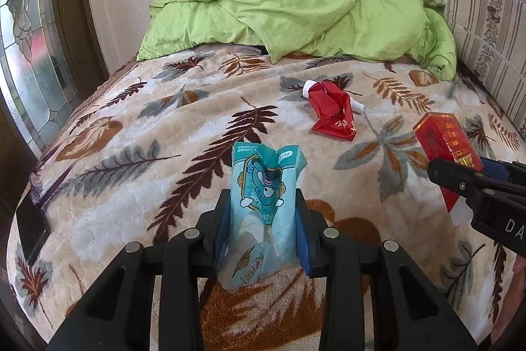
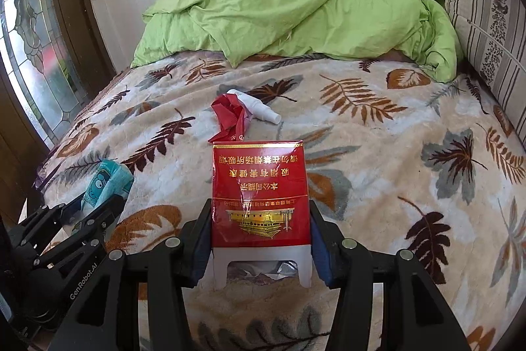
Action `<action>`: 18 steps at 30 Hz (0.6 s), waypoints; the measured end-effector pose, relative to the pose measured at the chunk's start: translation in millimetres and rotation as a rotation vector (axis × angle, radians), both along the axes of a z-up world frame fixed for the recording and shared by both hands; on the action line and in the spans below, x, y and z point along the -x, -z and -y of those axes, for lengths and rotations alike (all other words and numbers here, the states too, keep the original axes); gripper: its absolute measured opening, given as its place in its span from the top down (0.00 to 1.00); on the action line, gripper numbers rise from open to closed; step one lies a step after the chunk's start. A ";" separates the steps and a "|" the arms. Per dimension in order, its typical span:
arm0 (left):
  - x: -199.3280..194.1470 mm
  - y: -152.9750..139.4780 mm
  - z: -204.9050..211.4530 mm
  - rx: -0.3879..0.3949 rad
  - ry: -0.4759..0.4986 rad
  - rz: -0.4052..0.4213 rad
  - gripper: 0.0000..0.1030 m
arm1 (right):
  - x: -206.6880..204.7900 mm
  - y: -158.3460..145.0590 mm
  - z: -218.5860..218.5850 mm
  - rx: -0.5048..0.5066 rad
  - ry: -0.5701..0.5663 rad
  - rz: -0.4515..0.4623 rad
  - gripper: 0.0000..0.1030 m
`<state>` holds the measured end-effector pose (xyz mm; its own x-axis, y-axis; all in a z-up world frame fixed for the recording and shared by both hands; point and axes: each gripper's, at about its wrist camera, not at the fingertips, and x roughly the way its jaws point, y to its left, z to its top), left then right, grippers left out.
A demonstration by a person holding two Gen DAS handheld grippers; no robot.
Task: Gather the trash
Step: 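Lift the packet and cigarette box in both grippers and carry toward the red basket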
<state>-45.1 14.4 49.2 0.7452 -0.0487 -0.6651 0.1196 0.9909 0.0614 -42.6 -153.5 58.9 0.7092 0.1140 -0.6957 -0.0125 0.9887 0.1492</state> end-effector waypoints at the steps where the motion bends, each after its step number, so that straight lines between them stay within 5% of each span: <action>1: -0.1 0.5 0.2 0.000 0.001 -0.001 0.68 | 0.1 -0.2 1.0 -0.002 -0.001 -0.002 0.46; 18: 1.9 -0.8 -0.4 0.019 0.006 0.001 0.68 | -0.9 0.5 -4.3 0.005 -0.011 -0.003 0.46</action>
